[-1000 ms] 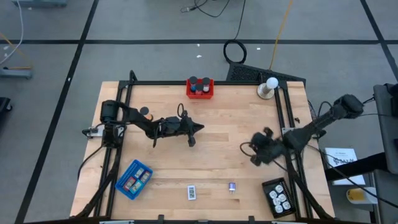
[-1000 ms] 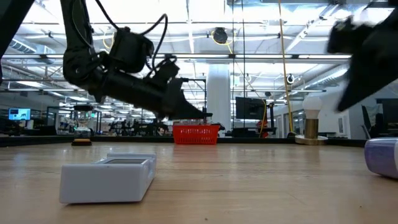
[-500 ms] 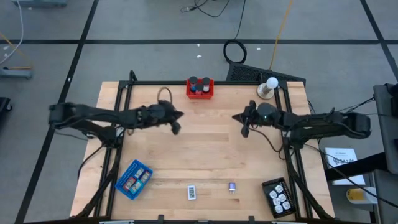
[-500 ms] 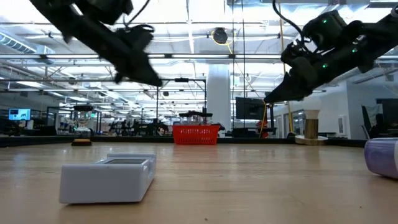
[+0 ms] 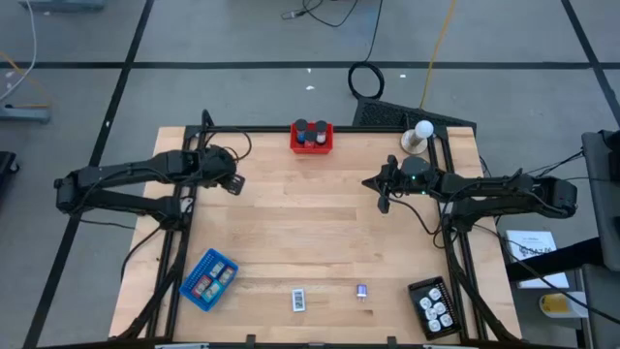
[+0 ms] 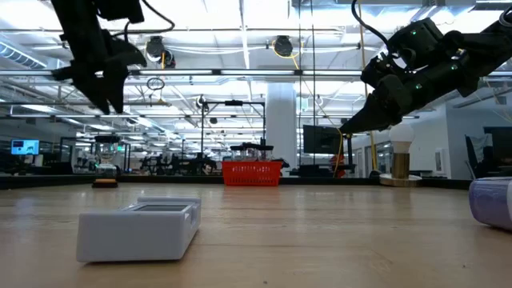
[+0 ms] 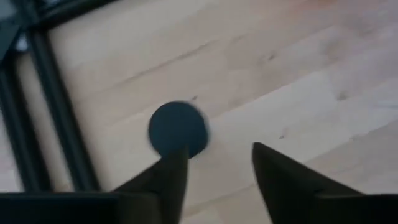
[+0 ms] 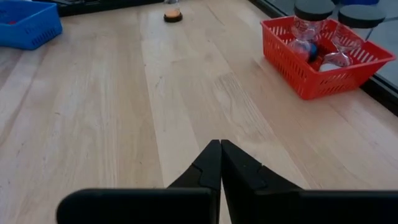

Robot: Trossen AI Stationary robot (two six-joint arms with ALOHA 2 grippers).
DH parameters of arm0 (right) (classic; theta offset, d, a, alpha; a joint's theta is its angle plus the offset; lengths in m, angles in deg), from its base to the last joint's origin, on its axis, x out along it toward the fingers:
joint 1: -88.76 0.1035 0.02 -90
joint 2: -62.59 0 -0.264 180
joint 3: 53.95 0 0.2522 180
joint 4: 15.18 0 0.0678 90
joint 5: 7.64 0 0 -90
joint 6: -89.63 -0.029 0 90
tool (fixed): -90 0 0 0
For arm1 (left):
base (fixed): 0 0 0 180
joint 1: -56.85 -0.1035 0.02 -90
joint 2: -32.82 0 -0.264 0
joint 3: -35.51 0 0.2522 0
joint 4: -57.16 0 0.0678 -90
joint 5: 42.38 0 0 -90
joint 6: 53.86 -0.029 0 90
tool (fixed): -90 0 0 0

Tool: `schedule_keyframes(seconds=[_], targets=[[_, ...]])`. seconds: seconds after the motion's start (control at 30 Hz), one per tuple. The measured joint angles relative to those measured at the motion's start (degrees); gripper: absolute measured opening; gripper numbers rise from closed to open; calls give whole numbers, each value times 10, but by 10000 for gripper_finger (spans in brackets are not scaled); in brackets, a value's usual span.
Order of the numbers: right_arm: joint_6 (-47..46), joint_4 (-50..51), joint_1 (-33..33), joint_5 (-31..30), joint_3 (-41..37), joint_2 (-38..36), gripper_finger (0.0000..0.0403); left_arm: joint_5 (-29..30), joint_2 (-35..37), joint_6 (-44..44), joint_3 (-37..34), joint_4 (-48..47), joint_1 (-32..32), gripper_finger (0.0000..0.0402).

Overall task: Pick & Place Office items
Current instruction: Put the orange hourglass into the red bin

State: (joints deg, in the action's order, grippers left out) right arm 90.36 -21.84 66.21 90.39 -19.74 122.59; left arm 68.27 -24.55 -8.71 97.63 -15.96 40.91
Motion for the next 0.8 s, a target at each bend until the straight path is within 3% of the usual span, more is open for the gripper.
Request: schedule_keyframes(seconds=[0.2, 0.37, 0.53, 0.8], targets=[[0, 1, 0, 0, 0, 0, 1, -28, -33, -20, 1, -22, -55, 292], [0, 1, 0, 0, 0, 0, 0, -42, -57, -67, 2, -4, -96, 350], [4, 1, 0, 0, 0, 0, 0, -53, -94, -105, -7, -2, -124, 363], [10, 5, 0, 0, 0, 0, 0, -69, -109, -151, -54, 81, -148, 331]])
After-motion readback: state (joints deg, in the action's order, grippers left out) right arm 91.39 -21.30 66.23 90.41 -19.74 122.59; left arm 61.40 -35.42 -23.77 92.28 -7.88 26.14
